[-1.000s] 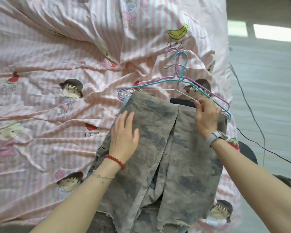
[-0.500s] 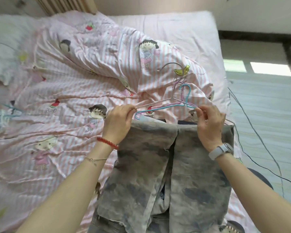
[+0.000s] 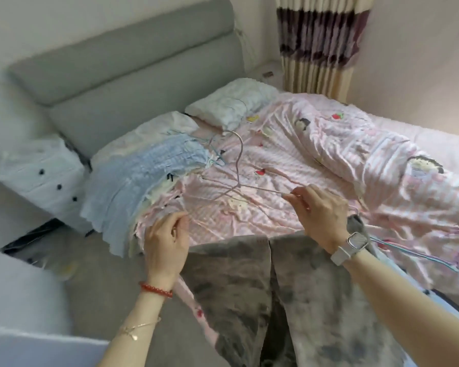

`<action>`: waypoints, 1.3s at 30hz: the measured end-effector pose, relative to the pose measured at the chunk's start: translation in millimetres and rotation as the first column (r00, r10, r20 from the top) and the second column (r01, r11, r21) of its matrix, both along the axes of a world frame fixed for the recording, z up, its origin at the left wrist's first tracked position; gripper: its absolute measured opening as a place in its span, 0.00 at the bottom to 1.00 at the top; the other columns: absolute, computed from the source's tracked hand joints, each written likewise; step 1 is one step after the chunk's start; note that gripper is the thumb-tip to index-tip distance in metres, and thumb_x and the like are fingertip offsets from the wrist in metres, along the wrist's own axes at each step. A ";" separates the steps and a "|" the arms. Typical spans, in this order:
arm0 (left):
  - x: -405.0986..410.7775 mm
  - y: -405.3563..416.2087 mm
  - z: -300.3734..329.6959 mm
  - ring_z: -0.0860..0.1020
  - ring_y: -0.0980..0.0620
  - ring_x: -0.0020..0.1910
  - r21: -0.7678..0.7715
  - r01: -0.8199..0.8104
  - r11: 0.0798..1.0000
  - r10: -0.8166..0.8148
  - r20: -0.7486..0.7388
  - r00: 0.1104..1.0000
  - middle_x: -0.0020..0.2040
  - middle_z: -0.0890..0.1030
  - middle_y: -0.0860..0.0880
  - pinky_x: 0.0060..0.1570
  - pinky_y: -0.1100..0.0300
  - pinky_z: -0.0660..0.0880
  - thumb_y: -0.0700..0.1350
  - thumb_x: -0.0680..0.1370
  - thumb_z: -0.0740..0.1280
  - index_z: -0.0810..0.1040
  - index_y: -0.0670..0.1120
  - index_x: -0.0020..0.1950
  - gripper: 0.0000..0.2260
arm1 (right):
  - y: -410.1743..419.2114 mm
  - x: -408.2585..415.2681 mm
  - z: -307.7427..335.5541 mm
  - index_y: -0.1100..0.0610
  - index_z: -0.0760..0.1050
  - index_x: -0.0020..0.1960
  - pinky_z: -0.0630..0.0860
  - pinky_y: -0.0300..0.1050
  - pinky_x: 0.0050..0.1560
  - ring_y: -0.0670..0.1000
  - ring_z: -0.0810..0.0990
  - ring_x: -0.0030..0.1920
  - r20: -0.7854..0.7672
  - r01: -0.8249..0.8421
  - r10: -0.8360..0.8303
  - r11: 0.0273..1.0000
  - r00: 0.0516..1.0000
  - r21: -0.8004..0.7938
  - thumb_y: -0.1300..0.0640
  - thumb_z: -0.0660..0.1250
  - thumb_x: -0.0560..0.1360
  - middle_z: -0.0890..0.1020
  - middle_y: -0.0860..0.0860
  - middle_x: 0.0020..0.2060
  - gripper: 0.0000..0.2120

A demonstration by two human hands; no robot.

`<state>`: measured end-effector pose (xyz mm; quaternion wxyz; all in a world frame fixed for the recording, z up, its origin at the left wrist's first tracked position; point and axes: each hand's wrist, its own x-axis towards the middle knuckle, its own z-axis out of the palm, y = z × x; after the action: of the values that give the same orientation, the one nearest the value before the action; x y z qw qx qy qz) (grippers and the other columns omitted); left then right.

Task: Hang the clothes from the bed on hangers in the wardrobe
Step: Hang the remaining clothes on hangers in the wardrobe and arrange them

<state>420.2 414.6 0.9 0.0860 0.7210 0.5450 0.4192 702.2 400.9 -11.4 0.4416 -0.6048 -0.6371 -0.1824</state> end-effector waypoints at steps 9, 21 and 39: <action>-246.9 -160.0 30.2 0.69 0.56 0.35 0.089 -0.610 0.788 0.597 0.134 0.791 0.34 0.77 0.47 0.37 0.66 0.63 0.42 0.75 0.61 0.80 0.39 0.42 0.10 | -5.7 -282.2 63.3 0.58 0.78 0.36 0.69 0.38 0.21 0.51 0.76 0.23 0.122 -0.740 0.745 0.667 0.656 -0.092 0.46 0.56 0.78 0.78 0.50 0.24 0.21; -392.4 -437.2 -14.7 0.71 0.48 0.44 0.125 -0.968 0.218 0.955 0.175 0.238 0.40 0.79 0.38 0.47 0.57 0.67 0.42 0.77 0.56 0.78 0.35 0.42 0.14 | -172.5 -543.1 51.5 0.56 0.71 0.57 0.58 0.36 0.31 0.50 0.65 0.26 0.019 -0.781 0.941 -0.269 -0.338 -0.564 0.52 0.54 0.78 0.77 0.52 0.27 0.12; -438.3 -649.9 50.8 0.70 0.44 0.62 0.075 -0.864 -0.498 0.839 0.295 -0.458 0.58 0.76 0.42 0.62 0.58 0.65 0.39 0.76 0.66 0.79 0.41 0.56 0.10 | -405.7 -727.0 97.0 0.55 0.75 0.43 0.67 0.42 0.32 0.45 0.68 0.25 -0.435 -0.463 0.609 -0.791 -0.663 -0.401 0.59 0.63 0.77 0.69 0.45 0.19 0.05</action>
<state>-18.1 -235.3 51.6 -0.3979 -0.1101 0.8211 0.3942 -24.8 -4.8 85.6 0.0421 0.2941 -0.8436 0.4472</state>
